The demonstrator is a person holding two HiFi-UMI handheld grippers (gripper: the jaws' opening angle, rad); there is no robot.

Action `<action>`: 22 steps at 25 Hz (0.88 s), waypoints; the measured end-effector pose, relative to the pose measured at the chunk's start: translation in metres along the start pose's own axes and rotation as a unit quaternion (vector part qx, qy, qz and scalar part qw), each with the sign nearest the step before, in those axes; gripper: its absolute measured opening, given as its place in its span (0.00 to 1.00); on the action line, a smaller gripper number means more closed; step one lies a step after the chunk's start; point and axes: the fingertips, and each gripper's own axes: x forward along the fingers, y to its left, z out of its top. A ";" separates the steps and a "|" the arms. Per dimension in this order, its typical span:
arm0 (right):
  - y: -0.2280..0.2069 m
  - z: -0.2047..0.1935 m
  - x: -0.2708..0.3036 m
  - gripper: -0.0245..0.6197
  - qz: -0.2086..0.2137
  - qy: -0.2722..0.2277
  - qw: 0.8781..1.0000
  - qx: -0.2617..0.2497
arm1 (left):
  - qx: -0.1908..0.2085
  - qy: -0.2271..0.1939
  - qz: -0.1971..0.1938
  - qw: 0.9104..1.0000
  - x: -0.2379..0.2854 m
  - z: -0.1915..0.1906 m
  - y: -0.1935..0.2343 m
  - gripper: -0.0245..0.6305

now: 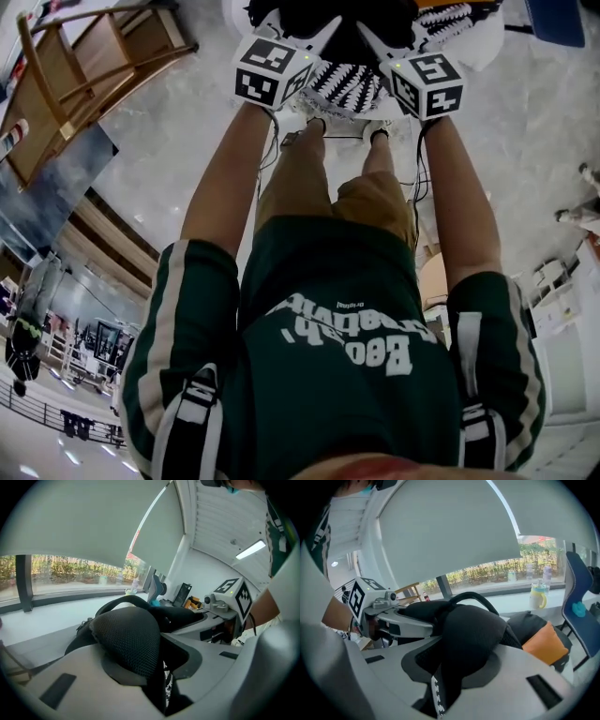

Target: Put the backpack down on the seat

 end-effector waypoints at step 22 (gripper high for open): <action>-0.040 -0.084 0.000 0.46 -0.142 0.089 0.985 0.041 | -0.022 0.038 0.109 0.993 0.005 -0.063 0.023 0.46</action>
